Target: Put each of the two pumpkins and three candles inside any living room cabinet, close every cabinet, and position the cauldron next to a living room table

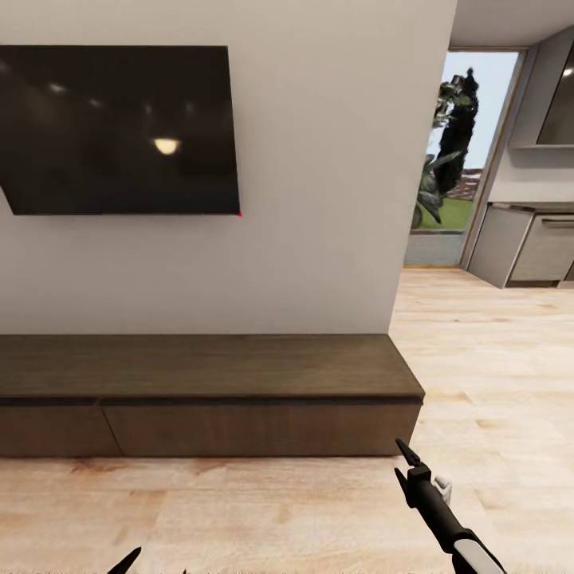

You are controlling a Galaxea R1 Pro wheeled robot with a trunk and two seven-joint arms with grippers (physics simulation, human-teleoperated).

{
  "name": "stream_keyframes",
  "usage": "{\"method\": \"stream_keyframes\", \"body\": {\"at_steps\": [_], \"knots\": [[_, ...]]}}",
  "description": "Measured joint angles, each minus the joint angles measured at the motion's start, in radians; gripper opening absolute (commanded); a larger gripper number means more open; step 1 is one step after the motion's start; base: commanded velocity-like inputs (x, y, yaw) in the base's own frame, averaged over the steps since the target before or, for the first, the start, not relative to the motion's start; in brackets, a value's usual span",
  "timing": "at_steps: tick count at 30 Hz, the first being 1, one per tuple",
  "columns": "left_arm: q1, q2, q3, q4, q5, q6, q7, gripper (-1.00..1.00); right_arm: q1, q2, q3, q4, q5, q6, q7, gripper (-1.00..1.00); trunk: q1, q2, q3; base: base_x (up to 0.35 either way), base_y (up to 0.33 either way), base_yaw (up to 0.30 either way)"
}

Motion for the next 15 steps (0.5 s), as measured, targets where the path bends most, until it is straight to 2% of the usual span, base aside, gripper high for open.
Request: {"method": "stream_keyframes", "body": {"at_steps": [15], "knots": [[0.0, 0.0, -0.001, 0.002, 0.0, -0.003, 0.0, 1.0, 0.0, -0.001, 0.0, -0.002, 0.0, 0.0, 0.001, 1.0, 0.058, -0.105, -0.047, 0.0, 0.0, 0.0]]}}
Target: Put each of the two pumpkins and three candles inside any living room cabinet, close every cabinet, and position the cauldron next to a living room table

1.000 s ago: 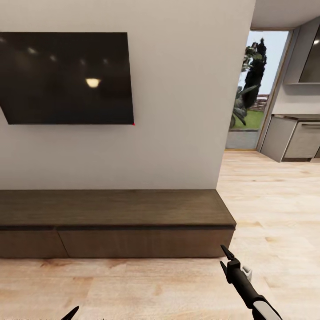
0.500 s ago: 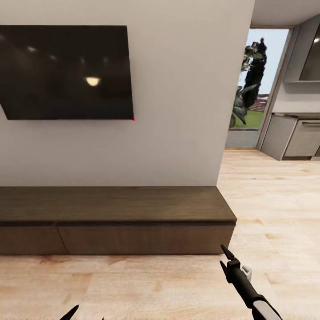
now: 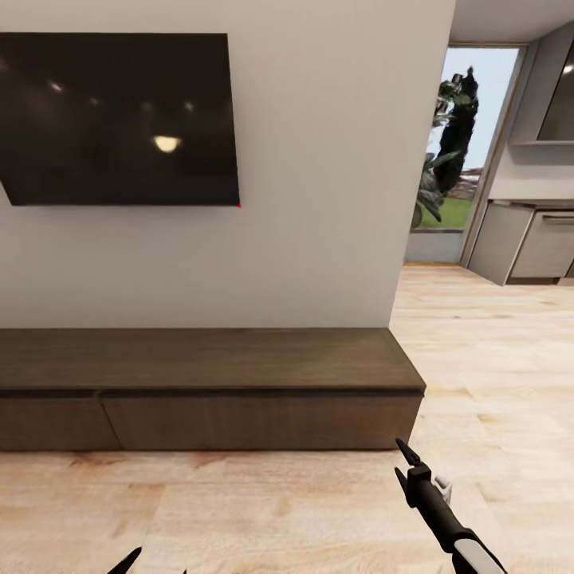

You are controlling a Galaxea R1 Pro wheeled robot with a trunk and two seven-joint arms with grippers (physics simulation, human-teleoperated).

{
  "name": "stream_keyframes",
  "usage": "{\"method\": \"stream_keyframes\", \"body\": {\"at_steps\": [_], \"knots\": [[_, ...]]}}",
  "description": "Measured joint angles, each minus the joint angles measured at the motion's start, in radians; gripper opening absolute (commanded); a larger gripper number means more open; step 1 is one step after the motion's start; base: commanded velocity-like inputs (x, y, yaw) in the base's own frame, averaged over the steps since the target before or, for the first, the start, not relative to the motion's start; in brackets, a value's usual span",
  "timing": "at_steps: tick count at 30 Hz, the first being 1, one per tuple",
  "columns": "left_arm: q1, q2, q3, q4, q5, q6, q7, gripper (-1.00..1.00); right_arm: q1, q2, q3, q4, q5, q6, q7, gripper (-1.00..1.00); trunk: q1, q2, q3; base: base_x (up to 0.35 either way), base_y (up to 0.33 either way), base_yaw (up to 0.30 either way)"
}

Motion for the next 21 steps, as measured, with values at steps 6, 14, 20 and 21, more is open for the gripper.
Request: {"method": "stream_keyframes", "body": {"at_steps": [6, 14, 20, 21], "knots": [[0.0, 0.0, -0.001, 0.001, 0.0, 0.0, 0.0, 1.0, 0.0, -0.001, 0.0, 0.0, 0.0, 0.0, 0.001, 1.0, 0.023, -0.042, -0.019, 0.0, 0.0, 0.0], [0.0, 0.001, -0.001, -0.002, 0.0, 0.001, -0.001, 1.0, 0.0, -0.001, 0.0, -0.002, 0.0, 0.0, 0.001, 1.0, 0.054, -0.098, -0.044, 0.0, 0.0, 0.0], [0.0, 0.001, -0.001, -0.004, 0.0, 0.008, -0.003, 1.0, 0.0, 0.0, 0.001, -0.009, 0.001, -0.002, 0.001, 1.0, 0.054, -0.098, -0.044, 0.0, 0.0, 0.0], [0.0, 0.0, 0.0, -0.004, 0.0, 0.01, -0.003, 1.0, 0.0, 0.0, 0.001, -0.009, 0.001, -0.007, 0.001, 1.0, 0.054, -0.098, -0.044, 0.0, 0.0, 0.0]]}}
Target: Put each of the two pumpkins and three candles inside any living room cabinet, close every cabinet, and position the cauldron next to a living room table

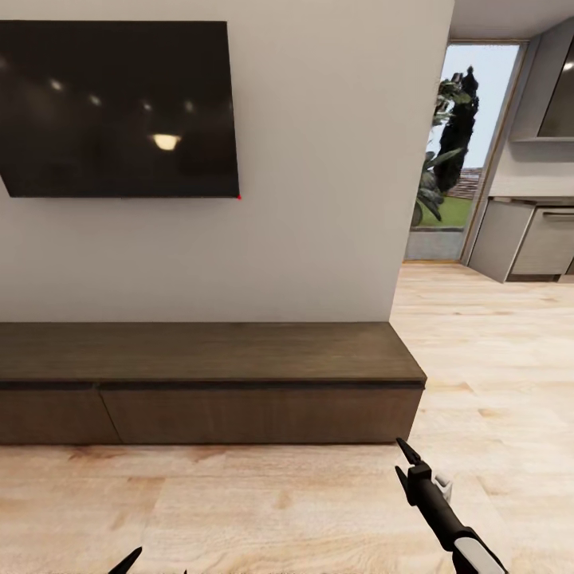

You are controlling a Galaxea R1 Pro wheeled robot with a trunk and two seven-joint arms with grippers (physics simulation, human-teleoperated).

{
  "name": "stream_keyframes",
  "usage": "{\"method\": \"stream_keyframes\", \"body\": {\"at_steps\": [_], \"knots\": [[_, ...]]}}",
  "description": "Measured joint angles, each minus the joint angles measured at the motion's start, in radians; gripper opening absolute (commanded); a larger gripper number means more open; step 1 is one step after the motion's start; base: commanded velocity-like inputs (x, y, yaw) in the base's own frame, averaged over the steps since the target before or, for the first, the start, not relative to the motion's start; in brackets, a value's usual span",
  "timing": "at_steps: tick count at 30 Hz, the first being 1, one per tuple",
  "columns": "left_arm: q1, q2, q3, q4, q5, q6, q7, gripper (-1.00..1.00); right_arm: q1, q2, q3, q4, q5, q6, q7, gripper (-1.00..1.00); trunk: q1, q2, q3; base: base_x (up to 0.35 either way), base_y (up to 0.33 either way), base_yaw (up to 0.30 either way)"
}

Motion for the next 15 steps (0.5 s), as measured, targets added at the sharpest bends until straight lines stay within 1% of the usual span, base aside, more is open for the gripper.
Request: {"method": "stream_keyframes", "body": {"at_steps": [6, 15], "knots": [[-0.003, -0.002, 0.001, -0.001, 0.001, 0.006, 0.0, 1.0, 0.0, 0.002, -0.001, -0.001, 0.0, -0.017, -0.001, 1.0, 0.023, -0.042, -0.019, 0.0, 0.0, 0.0], [-0.003, -0.001, 0.001, -0.001, 0.001, 0.005, 0.0, 1.0, -0.003, -0.003, -0.002, -0.001, -0.001, -0.017, -0.01, 1.0, 0.023, -0.042, -0.019, 0.0, 0.0, 0.0]]}}
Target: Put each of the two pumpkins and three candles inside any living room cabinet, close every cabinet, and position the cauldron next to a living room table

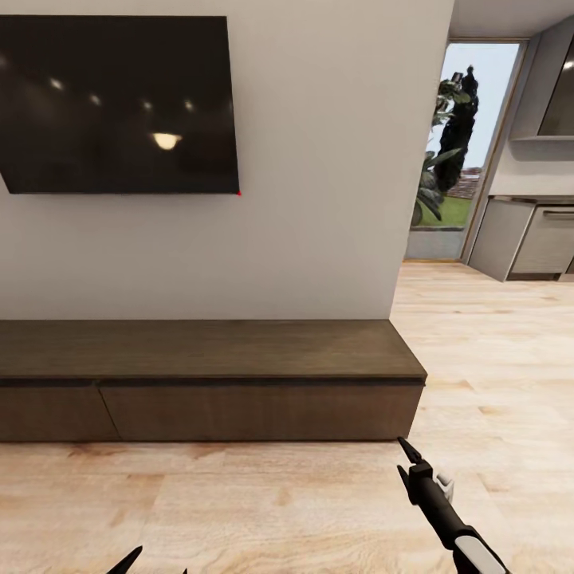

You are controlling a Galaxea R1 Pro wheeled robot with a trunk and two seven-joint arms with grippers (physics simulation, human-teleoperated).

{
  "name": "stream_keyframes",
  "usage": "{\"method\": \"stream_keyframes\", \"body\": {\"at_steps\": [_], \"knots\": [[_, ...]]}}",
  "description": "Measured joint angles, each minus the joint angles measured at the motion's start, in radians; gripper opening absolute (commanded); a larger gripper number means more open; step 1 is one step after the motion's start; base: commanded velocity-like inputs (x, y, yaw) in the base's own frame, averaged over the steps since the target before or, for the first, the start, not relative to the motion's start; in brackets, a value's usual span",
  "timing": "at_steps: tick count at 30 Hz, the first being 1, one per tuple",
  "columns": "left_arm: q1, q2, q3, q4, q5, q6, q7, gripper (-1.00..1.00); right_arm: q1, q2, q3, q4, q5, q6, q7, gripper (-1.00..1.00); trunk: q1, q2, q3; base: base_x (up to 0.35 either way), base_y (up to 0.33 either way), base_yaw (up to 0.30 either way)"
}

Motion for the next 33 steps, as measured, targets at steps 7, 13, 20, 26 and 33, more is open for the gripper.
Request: {"method": "stream_keyframes", "body": {"at_steps": [7, 13, 20, 26, 33], "knots": [[0.001, 0.0, -0.001, -0.001, 0.0, -0.003, 0.0, 1.0, -0.002, 0.004, -0.003, 0.001, 0.0, -0.002, 0.002, 1.0, 0.0, 0.0, 0.0, 0.017, 0.0, 0.0], [0.001, 0.0, -0.001, 0.0, -0.001, 0.002, 0.0, 1.0, -0.002, 0.008, -0.009, 0.002, -0.002, -0.015, 0.003, 1.0, -0.001, 0.0, 0.0, 0.22, 0.0, 0.0], [0.002, 0.0, -0.001, 0.0, -0.001, 0.002, 0.0, 1.0, -0.002, 0.008, -0.005, 0.004, -0.004, -0.06, 0.004, 1.0, -0.001, 0.0, 0.0, 0.316, 0.0, 0.0], [0.001, 0.0, -0.001, 0.0, -0.001, 0.001, 0.0, 1.0, -0.002, 0.005, -0.003, 0.005, -0.008, -0.059, 0.004, 1.0, -0.001, 0.0, 0.0, 0.329, 0.0, 0.0], [0.002, 0.0, -0.001, 0.0, -0.001, -0.002, 0.0, 1.0, -0.002, 0.002, -0.008, 0.012, -0.011, -0.057, 0.003, 1.0, 0.0, 0.0, 0.0, 0.188, 0.0, 0.0]]}}
